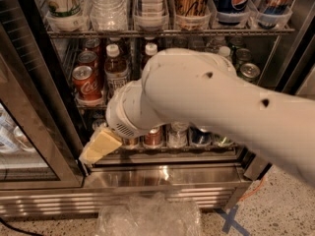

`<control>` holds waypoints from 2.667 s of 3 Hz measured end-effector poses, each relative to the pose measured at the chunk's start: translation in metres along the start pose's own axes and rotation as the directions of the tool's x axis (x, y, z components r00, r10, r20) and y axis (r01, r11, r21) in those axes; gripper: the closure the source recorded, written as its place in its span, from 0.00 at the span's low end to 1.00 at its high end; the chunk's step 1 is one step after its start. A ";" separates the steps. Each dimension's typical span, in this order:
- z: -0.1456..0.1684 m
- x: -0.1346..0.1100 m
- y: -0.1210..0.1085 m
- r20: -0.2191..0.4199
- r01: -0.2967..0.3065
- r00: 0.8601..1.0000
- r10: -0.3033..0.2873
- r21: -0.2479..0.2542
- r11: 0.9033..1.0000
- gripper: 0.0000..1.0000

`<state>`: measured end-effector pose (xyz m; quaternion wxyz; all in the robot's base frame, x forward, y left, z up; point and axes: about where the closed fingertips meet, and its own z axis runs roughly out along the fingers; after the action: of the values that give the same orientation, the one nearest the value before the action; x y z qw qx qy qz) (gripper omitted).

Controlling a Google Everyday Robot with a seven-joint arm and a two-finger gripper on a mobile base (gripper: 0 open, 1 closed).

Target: Pick coke can from middle shelf of fridge

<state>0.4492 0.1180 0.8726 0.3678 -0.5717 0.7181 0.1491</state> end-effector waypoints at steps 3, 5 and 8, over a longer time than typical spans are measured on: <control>0.005 -0.008 0.015 0.057 -0.183 0.982 0.178 0.099 0.978 0.00; 0.058 -0.061 0.015 0.277 -0.176 0.943 0.182 -0.047 0.983 0.00; 0.161 -0.106 0.098 0.525 -0.001 0.841 0.133 -0.243 0.970 0.00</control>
Offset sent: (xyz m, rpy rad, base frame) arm -0.0118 0.0093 -0.0021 0.0481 -0.0109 -0.1100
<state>0.4240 0.3253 0.8158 0.4790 -0.5206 0.5832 0.3993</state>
